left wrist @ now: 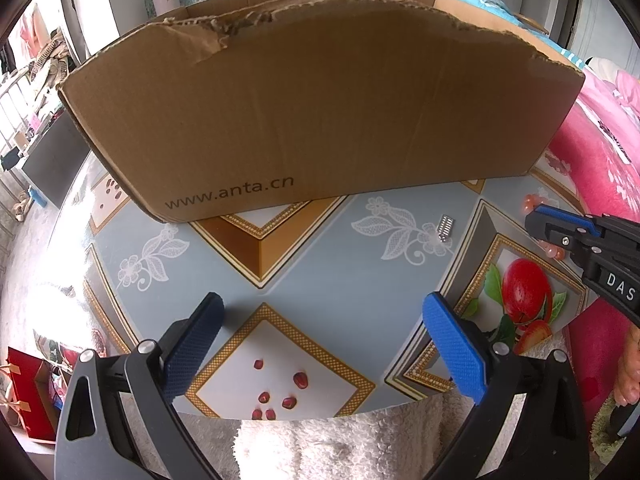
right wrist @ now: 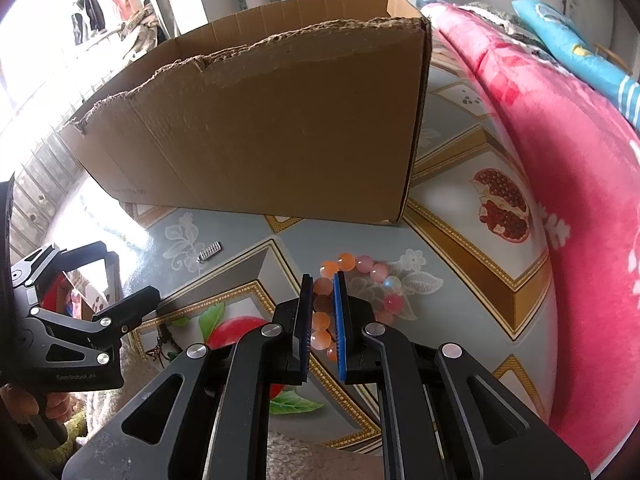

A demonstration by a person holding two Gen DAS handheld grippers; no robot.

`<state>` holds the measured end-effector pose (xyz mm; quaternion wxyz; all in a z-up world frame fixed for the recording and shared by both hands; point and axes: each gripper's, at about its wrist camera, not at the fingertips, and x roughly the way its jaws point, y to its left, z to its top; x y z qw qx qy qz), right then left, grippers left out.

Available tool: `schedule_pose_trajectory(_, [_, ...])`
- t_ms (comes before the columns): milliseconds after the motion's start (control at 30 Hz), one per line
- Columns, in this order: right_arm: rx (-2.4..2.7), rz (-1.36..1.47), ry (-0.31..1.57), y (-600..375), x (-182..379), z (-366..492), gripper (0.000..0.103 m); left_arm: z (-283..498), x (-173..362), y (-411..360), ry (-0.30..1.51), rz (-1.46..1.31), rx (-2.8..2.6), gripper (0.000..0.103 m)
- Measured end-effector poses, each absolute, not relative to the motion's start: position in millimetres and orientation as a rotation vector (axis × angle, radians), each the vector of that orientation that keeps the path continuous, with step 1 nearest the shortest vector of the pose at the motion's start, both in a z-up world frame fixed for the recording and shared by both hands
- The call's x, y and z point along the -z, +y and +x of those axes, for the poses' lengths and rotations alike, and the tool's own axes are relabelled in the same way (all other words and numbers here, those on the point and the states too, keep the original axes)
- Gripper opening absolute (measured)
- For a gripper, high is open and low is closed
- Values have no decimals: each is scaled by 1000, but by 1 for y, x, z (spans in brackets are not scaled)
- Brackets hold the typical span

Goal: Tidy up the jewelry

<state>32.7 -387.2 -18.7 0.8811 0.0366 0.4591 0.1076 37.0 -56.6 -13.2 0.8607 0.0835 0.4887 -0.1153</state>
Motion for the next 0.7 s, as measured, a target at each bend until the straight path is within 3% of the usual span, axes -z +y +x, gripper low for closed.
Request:
schedule_pose_trajectory(467, [-260,119,943,-404,21,31,8,28,-2,-57,928,127,431,96])
schedule_pose_trajectory(700, [-277,138,937,-408,23,29,8,22,-9,-78,843,181,576,68])
